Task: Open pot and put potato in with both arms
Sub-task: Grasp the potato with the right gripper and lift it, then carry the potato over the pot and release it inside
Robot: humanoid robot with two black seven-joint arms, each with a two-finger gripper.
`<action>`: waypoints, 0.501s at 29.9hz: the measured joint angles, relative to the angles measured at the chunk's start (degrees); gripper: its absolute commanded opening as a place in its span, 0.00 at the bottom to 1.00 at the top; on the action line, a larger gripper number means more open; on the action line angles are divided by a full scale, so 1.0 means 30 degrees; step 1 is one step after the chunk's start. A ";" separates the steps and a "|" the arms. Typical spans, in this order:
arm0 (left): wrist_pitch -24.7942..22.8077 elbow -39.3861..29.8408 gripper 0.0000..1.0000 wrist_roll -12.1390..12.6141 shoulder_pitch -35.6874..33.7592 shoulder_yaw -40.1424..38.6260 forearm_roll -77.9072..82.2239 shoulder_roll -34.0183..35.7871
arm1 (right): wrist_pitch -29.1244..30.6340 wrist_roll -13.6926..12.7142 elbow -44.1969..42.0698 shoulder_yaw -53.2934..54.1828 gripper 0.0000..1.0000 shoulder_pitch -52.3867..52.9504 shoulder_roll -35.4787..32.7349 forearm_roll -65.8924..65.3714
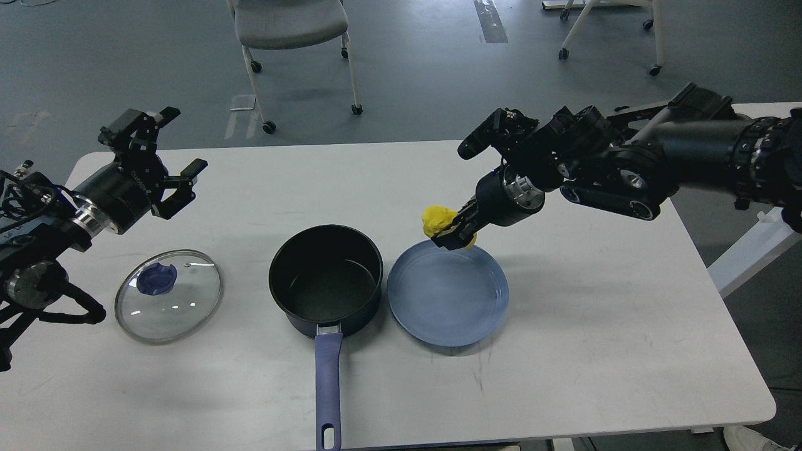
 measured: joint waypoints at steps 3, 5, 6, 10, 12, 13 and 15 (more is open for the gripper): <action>0.0000 0.0001 0.98 0.0000 0.0000 0.0000 0.0000 0.0002 | 0.0016 -0.0001 0.0069 0.0538 0.17 0.0470 0.0241 0.1051; -0.0001 -0.0004 0.98 0.0000 0.0000 0.0000 -0.0002 0.0002 | 0.0018 0.0003 0.0069 0.0612 0.17 0.0620 0.0954 0.1909; 0.0000 0.0001 0.98 0.0000 0.0000 0.0000 0.0001 0.0003 | 0.0018 -0.0001 0.0006 0.0621 0.17 0.0637 0.1397 0.2217; 0.0000 0.0004 0.98 -0.0001 -0.0019 0.0000 -0.0002 0.0007 | 0.0016 0.0003 -0.0349 0.0551 0.17 0.0447 0.3018 0.2612; 0.0000 -0.0006 0.98 0.0000 -0.0020 0.0000 0.0001 0.0007 | -0.0001 -0.0001 -0.0893 0.0500 0.17 0.0095 0.3350 0.2647; 0.0000 -0.0011 0.98 -0.0001 -0.0020 0.0000 0.0000 0.0007 | -0.0004 0.0000 -0.1155 0.0431 0.17 -0.0132 0.3397 0.2649; 0.0000 -0.0026 0.98 0.0000 -0.0021 0.0000 0.0000 0.0005 | -0.0018 -0.0001 -0.1576 0.0199 0.17 -0.0548 0.3445 0.2648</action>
